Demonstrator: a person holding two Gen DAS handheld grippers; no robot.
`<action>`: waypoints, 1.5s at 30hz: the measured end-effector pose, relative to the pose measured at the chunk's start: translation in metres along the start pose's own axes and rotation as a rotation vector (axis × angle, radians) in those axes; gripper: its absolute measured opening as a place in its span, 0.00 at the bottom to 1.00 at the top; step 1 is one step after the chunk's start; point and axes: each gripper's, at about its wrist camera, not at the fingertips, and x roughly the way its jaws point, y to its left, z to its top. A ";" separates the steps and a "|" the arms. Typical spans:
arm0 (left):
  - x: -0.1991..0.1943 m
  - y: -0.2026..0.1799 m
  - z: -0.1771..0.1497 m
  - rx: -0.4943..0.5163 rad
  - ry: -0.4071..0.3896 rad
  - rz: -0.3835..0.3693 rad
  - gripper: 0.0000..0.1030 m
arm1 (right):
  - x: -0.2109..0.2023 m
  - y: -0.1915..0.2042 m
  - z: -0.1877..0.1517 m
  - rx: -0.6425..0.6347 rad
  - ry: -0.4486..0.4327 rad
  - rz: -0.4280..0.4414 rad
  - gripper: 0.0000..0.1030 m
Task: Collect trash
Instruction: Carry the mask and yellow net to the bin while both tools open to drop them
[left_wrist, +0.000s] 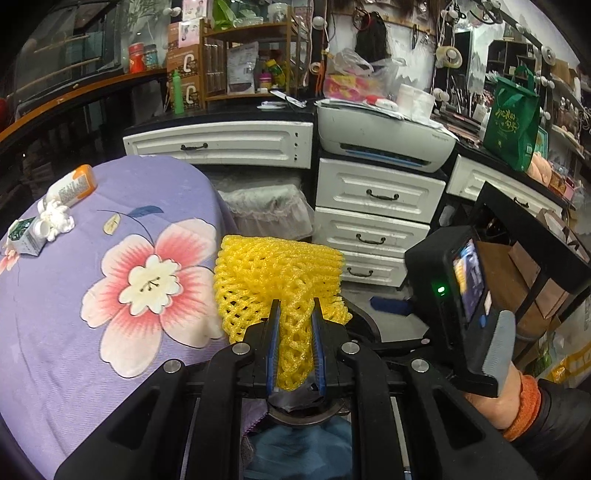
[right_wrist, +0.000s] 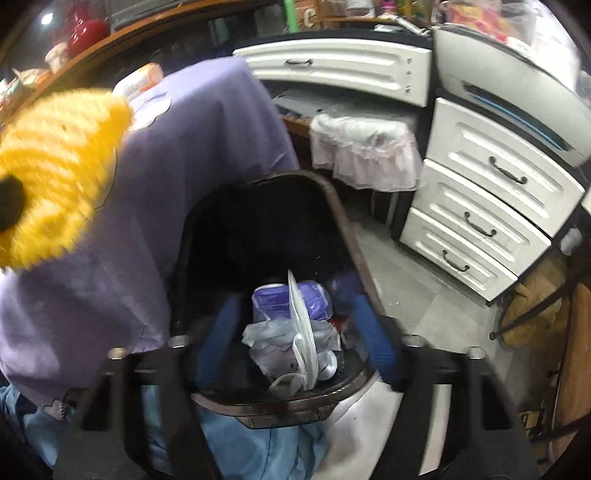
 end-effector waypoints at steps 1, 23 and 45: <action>0.002 -0.001 0.000 0.005 0.005 -0.002 0.15 | -0.002 -0.001 -0.001 0.001 -0.002 -0.004 0.67; 0.084 -0.032 -0.028 0.112 0.188 -0.004 0.15 | -0.041 -0.052 -0.018 0.051 -0.039 -0.128 0.67; 0.074 -0.030 -0.028 0.130 0.144 0.019 0.76 | -0.047 -0.060 -0.018 0.077 -0.050 -0.156 0.72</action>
